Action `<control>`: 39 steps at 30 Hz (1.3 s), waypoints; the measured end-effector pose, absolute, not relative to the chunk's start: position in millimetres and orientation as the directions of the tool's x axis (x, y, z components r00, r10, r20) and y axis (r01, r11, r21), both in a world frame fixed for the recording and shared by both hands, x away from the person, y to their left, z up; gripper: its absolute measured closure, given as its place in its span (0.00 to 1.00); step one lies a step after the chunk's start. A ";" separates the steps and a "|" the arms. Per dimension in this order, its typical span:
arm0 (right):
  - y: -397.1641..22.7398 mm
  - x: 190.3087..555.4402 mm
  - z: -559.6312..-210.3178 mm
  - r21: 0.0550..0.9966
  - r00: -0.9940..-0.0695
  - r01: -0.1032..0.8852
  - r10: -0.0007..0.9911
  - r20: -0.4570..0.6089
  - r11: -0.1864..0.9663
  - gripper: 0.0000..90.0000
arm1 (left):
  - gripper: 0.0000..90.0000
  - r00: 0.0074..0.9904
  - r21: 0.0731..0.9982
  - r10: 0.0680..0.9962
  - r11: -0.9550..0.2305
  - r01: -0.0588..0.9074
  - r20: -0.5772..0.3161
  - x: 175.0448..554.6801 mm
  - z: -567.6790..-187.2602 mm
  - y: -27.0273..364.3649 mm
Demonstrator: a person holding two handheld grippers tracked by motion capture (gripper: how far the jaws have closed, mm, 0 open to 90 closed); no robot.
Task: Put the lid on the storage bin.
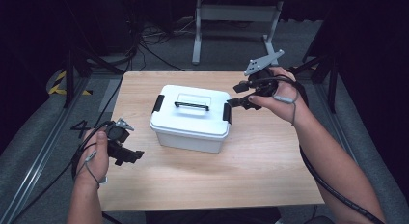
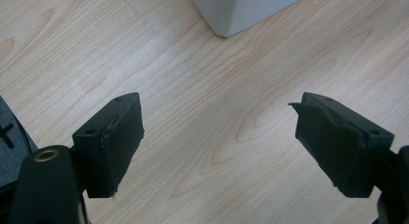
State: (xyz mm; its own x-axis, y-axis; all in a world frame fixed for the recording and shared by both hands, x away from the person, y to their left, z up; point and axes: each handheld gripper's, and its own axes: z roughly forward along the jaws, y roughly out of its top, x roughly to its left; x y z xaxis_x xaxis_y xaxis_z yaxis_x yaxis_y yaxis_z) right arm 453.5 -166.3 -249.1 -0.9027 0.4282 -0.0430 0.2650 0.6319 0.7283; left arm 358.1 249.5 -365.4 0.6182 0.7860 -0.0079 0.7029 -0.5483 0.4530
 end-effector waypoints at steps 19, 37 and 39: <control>-236.7 447.1 -262.7 0.734 -0.845 0.356 0.535 -0.013 0.579 0.40 | 0.20 0.614 0.440 0.790 -0.548 0.711 -0.009 359.8 -368.3 248.4; -272.6 441.5 -339.0 0.688 -0.792 0.449 0.611 0.010 0.571 0.36 | 0.20 0.597 0.416 0.802 -0.541 0.731 -0.006 364.0 -378.1 250.4; -279.3 442.5 -353.5 0.672 -0.776 0.469 0.631 0.004 0.573 0.36 | 0.20 0.600 0.411 0.800 -0.544 0.732 -0.009 364.9 -379.3 250.1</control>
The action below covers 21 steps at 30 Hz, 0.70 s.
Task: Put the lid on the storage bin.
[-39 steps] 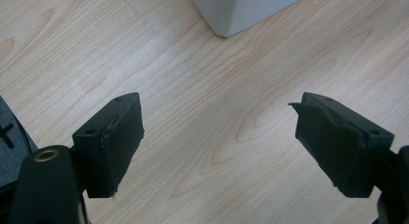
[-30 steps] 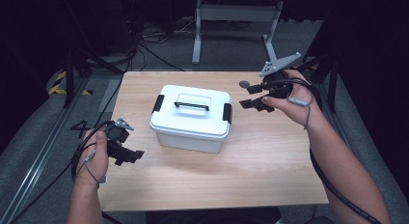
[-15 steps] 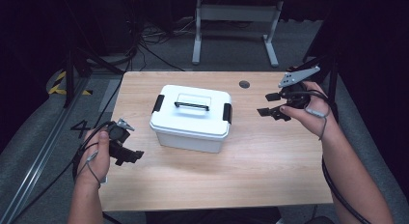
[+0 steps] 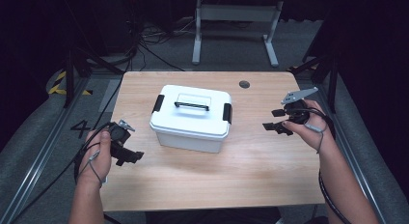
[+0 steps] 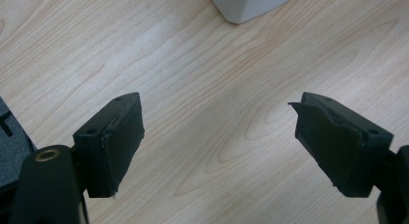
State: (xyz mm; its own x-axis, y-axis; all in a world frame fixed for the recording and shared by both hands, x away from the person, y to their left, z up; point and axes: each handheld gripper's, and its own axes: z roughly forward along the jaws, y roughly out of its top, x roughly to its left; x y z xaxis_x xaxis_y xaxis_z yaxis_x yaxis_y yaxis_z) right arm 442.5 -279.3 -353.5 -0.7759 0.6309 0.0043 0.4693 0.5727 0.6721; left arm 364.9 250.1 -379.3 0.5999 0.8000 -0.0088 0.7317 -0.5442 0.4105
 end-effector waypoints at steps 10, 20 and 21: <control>-293.0 445.3 -382.6 0.687 -0.753 0.515 0.654 0.077 0.513 0.35 | 0.20 0.590 0.394 0.807 -0.539 0.744 -0.011 367.3 -385.0 251.7; -300.5 447.2 -403.9 0.649 -0.737 0.550 0.672 0.080 0.526 0.34 | 0.20 0.592 0.393 0.806 -0.541 0.744 -0.011 368.2 -386.1 251.1; -300.5 447.2 -403.9 0.649 -0.737 0.550 0.672 0.080 0.526 0.34 | 0.20 0.592 0.393 0.806 -0.541 0.744 -0.011 368.2 -386.1 251.1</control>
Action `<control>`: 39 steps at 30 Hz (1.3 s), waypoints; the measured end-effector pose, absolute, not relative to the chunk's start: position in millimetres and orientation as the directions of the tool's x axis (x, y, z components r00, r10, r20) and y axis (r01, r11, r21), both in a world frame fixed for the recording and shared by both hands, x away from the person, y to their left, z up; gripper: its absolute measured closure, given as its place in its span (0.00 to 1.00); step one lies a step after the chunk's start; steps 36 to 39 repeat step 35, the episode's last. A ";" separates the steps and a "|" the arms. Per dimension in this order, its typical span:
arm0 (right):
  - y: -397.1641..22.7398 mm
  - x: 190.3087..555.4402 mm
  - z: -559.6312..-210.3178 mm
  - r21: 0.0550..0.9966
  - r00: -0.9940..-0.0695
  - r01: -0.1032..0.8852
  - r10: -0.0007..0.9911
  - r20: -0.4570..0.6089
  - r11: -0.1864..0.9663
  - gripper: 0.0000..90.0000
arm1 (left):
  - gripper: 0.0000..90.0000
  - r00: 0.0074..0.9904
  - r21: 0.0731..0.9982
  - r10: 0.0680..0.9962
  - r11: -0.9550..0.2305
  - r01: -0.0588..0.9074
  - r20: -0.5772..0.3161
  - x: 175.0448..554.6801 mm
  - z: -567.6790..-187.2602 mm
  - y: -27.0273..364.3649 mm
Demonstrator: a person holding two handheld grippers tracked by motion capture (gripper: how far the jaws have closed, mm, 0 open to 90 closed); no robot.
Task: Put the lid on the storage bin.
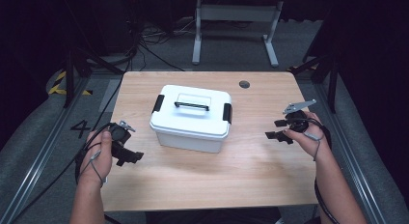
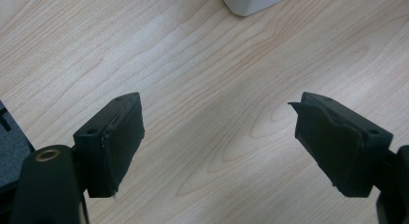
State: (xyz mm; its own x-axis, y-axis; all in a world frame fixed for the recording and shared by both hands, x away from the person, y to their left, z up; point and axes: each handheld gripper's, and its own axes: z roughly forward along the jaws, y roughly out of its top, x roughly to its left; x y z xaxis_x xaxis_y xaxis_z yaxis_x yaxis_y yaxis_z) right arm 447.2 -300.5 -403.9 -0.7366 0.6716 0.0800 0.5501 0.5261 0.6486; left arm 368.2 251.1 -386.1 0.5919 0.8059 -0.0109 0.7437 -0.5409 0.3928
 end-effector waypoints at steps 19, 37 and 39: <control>-325.1 450.7 -438.1 0.624 -0.712 0.573 0.700 0.057 0.531 0.33 | 0.20 0.519 0.425 0.854 -0.459 0.780 -0.031 375.6 -398.3 262.7; -329.6 456.6 -457.2 0.617 -0.685 0.594 0.727 0.050 0.517 0.33 | 0.21 0.527 0.406 0.849 -0.472 0.782 -0.028 378.1 -403.7 266.3; -329.6 456.6 -457.2 0.617 -0.685 0.594 0.727 0.050 0.517 0.33 | 0.21 0.527 0.406 0.849 -0.472 0.782 -0.028 378.1 -403.7 266.3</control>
